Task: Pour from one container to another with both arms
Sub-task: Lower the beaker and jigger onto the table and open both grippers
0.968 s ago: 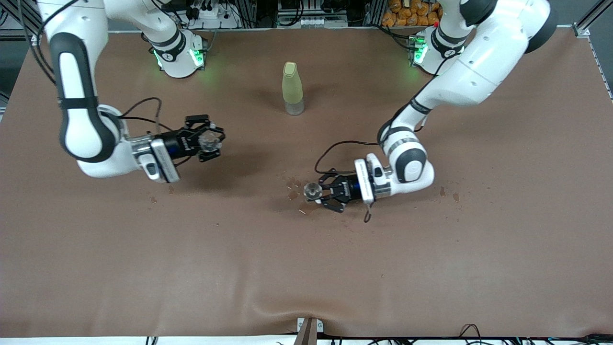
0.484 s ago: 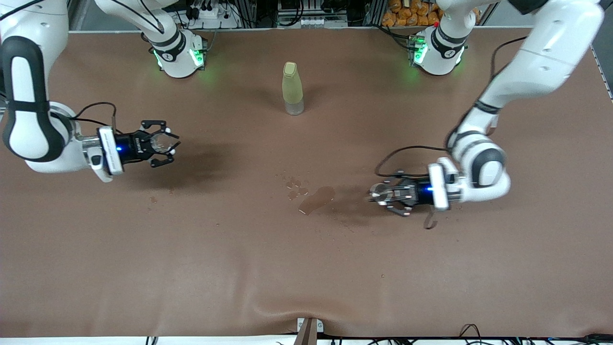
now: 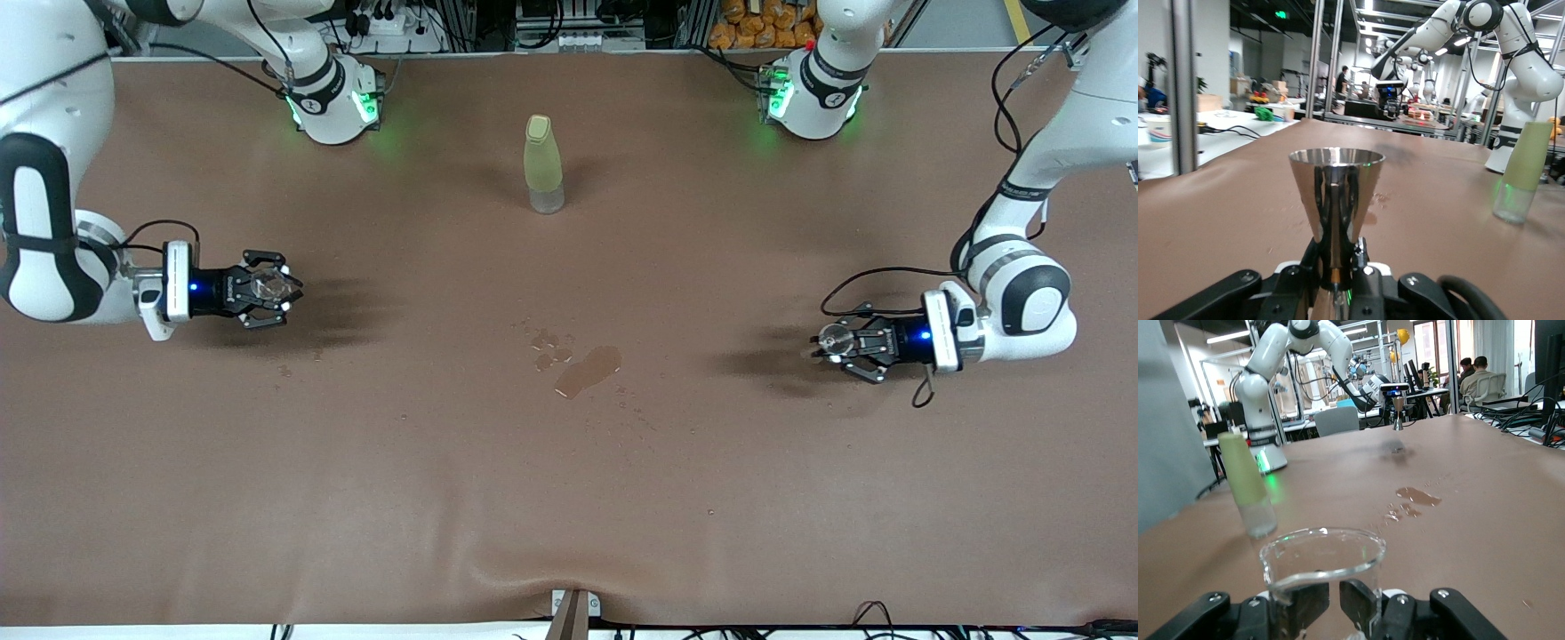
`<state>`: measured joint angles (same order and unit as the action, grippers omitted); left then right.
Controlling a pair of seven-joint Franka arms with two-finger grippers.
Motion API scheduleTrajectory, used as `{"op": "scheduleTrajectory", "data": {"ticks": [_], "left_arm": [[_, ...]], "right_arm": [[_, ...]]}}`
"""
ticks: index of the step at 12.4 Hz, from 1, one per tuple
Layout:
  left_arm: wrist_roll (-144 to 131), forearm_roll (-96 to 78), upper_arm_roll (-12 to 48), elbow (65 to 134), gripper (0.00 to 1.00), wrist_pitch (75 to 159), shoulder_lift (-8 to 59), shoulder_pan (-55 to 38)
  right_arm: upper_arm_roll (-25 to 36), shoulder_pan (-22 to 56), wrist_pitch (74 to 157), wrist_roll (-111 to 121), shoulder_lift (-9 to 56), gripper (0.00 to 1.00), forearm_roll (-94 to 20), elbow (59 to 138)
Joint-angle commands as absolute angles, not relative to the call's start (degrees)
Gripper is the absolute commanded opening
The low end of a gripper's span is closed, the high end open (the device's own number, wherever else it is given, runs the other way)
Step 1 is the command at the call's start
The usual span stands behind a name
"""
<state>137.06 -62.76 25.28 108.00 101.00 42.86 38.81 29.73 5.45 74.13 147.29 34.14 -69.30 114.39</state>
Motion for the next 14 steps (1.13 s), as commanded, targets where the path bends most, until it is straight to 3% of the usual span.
{"op": "scheduleTrajectory", "data": {"ticks": [1, 6, 14], "left_arm": [[140.01, -61.00, 24.10, 106.97, 0.00, 99.76, 45.88, 40.70], [139.57, -58.45, 18.29, 105.03, 0.00, 99.76, 46.75, 40.70], [141.32, -58.54, 18.19, 102.57, 0.00, 99.76, 49.57, 40.34]], "right_arm": [[28.92, 2.73, 72.95, 154.40, 39.89, 0.00, -68.64, 108.99], [28.30, 1.05, 73.21, 164.25, 46.39, 0.00, -71.44, 105.39], [24.52, 0.35, 74.18, 167.08, 53.25, 0.00, -75.85, 101.78]]}}
